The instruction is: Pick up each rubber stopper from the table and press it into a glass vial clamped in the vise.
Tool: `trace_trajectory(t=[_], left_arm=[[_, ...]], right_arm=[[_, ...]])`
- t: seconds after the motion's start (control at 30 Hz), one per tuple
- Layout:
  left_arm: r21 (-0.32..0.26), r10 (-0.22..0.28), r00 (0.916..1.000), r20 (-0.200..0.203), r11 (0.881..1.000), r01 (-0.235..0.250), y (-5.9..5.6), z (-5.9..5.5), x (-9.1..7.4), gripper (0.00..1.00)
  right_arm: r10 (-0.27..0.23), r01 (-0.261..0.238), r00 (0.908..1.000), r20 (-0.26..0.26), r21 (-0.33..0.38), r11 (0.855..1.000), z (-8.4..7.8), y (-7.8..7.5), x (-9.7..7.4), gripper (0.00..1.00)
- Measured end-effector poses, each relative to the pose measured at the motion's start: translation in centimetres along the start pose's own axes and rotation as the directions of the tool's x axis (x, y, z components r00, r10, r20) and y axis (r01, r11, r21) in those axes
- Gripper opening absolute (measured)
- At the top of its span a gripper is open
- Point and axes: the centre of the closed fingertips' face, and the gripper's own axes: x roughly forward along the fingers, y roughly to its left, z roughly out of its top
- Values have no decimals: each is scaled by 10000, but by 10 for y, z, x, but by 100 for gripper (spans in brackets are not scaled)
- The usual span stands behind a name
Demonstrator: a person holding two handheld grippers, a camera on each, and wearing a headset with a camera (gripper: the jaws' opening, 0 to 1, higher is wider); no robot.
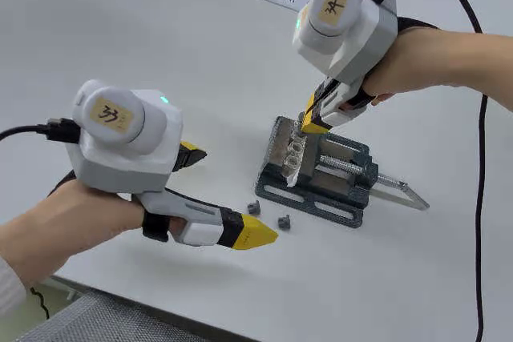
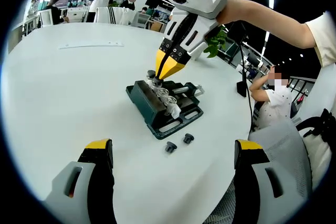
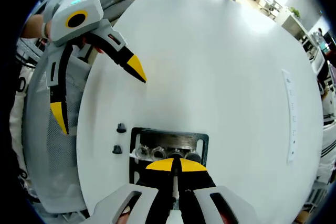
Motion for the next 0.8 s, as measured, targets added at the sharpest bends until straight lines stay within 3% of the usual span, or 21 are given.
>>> trace_trajectory(t=[0.33,0.37,0.43,0.5,0.8], left_arm=[[71,95,9999,46,9999,-95,1,6,-4,96],[70,106,9999,60,9999,-107,1,7,-5,96],[79,115,9999,50,9999,-116,1,7,-5,96],[113,114,9999,33,9999,-115,1,7,-5,96],[74,84,10000,31,9999,-85,-2,8,-6,96]], right_arm=[[-308,308,9988,393,10,9995,1,-8,1,0],[-530,529,9974,498,19,9986,1,-12,0,3],[-190,175,9983,547,278,9995,-4,-5,-1,7],[-184,169,9980,609,250,9995,-6,-3,-2,10],[-261,97,9852,1691,970,9952,-10,9,-7,31]])
